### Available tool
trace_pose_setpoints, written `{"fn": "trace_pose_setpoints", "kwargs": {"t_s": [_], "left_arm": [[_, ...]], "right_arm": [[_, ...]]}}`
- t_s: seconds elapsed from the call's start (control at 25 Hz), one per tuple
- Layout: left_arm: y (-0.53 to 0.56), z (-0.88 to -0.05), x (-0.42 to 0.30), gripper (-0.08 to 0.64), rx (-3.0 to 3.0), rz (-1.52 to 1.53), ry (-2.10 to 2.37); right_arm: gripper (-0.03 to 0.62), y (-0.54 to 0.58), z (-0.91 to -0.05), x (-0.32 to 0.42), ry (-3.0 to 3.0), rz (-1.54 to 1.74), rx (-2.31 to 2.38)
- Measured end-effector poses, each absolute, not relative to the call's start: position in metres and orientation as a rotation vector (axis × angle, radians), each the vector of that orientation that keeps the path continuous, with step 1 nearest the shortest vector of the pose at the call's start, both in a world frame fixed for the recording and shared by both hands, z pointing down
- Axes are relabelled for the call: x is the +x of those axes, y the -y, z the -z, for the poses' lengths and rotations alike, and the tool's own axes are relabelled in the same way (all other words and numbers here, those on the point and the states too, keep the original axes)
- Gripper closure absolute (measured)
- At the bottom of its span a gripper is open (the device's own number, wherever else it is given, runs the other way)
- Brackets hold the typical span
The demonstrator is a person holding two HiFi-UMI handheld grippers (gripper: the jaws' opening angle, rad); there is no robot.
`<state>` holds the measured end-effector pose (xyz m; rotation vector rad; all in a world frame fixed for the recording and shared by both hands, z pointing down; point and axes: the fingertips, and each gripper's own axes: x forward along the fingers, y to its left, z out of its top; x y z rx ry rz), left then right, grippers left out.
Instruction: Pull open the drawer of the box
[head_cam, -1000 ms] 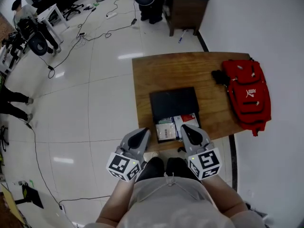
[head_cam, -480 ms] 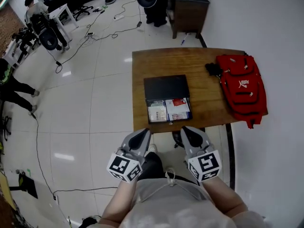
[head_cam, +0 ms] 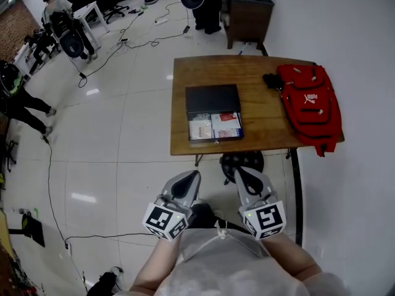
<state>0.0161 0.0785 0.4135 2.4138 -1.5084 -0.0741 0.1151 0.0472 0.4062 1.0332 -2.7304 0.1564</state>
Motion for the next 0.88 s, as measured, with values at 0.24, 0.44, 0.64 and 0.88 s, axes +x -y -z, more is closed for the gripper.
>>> {"fn": "trace_pose_setpoints", "kwargs": {"t_s": [0.24,0.44,0.64,0.88], "left_arm": [[-0.079,-0.391,0.016,0.554,2.474,0.154,1.508],[-0.075,-0.380,0.012,0.554,2.502,0.141,1.490],[-0.070,-0.375,0.009,0.554,2.523,0.140,1.485],[-0.066,-0.366,0.005,0.554,2.552,0.148,1.487]], "right_arm": [[0.587,-0.047,-0.404,0.119,2.694,-0.151,1.086],[0.586,-0.046,-0.399,0.114,2.691,-0.147,1.096],[0.586,-0.041,-0.388,0.111,2.708,-0.159,1.138],[0.586,-0.036,-0.376,0.107,2.721,-0.103,1.147]]}}
